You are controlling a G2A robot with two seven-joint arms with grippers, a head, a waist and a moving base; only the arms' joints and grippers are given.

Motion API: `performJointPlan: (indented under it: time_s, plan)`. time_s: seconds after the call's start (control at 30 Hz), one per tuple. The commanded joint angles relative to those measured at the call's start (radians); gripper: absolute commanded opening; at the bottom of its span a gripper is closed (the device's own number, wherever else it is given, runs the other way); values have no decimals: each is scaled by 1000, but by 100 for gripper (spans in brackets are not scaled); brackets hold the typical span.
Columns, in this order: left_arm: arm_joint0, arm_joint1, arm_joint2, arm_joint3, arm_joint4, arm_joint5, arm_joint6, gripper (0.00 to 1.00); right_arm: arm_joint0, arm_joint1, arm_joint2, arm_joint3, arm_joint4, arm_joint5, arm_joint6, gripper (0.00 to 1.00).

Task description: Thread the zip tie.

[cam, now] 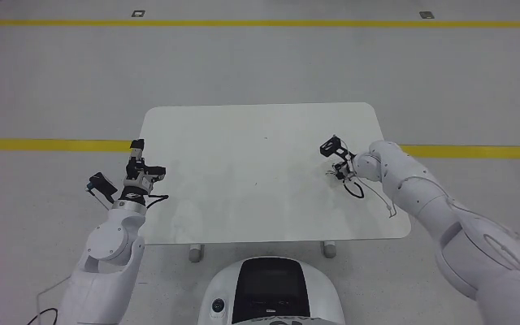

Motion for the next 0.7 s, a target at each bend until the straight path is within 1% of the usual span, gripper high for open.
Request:
performJointPlan:
  time_s: [0.0,0.17,0.3,0.4,0.53,0.63,0.67]
  plan:
    - [0,0,0,0,0,0,0,100,2,2,4,-5,-6,0,-2,0]
    - [0,0,0,0,0,0,0,100,0,13,20,-28,-17,0,-6,0]
    - [0,0,0,0,0,0,0,100,-3,32,42,-59,-23,0,-13,0]
    - [0,0,0,0,0,0,0,100,-9,54,68,-92,-16,0,-18,0]
    - [0,0,0,0,0,0,0,100,-26,98,111,-155,4,0,-27,0]
    - [0,0,0,0,0,0,0,100,-48,143,152,-220,31,0,-33,0]
    - [0,0,0,0,0,0,0,100,-60,164,172,-251,47,0,-37,0]
